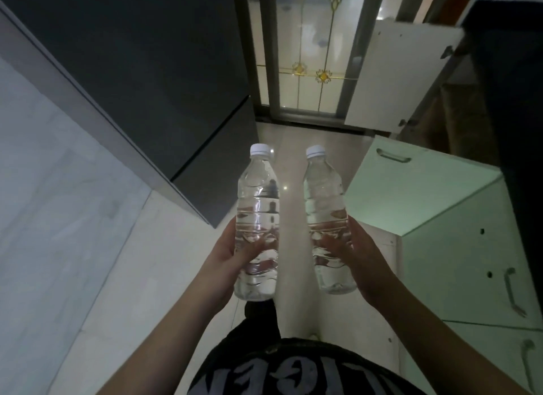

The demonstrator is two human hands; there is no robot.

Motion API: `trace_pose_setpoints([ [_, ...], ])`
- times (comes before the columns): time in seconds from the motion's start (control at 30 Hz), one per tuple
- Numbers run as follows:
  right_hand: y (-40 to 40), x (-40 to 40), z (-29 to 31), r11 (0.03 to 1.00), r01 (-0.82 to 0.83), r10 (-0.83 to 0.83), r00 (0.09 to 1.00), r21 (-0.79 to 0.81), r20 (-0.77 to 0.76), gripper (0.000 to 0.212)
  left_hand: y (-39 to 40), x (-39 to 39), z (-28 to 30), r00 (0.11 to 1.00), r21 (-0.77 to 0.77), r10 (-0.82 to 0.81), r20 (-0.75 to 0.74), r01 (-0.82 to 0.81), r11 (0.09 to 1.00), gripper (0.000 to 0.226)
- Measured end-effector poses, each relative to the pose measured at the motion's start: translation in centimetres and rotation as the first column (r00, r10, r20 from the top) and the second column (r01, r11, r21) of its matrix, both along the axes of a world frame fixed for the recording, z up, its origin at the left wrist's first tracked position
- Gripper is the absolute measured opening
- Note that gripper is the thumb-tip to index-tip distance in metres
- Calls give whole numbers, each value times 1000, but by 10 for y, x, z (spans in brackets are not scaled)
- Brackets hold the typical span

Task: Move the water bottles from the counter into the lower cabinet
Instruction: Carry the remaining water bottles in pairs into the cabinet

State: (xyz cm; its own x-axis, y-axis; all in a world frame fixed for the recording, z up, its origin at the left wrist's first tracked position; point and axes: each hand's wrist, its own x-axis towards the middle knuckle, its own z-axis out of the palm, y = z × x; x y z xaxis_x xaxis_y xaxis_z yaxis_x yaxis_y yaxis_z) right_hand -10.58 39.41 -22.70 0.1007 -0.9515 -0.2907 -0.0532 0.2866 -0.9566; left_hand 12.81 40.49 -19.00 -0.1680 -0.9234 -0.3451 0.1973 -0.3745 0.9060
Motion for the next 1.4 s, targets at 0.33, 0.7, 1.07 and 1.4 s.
trace_pose_setpoints([
  [0.33, -158, 57, -2, 996, 47, -56, 991, 77, 121, 42, -159, 61, -16, 994, -56, -38, 101, 44, 997, 57],
  [0.7, -272, 50, 11, 947, 294, -314, 929, 127, 194, 38, -338, 56, -22, 960, -28, -247, 131, 253, 967, 51],
  [1.07, -394, -57, -10, 852, 499, -524, 823, 161, 221, 46, -517, -73, -22, 875, -8, -463, 142, 469, 883, 72],
  [1.4, -483, -145, -18, 784, 583, -620, 751, 211, 229, 70, -633, -187, 2, 754, 58, -632, 182, 633, 772, 57],
])
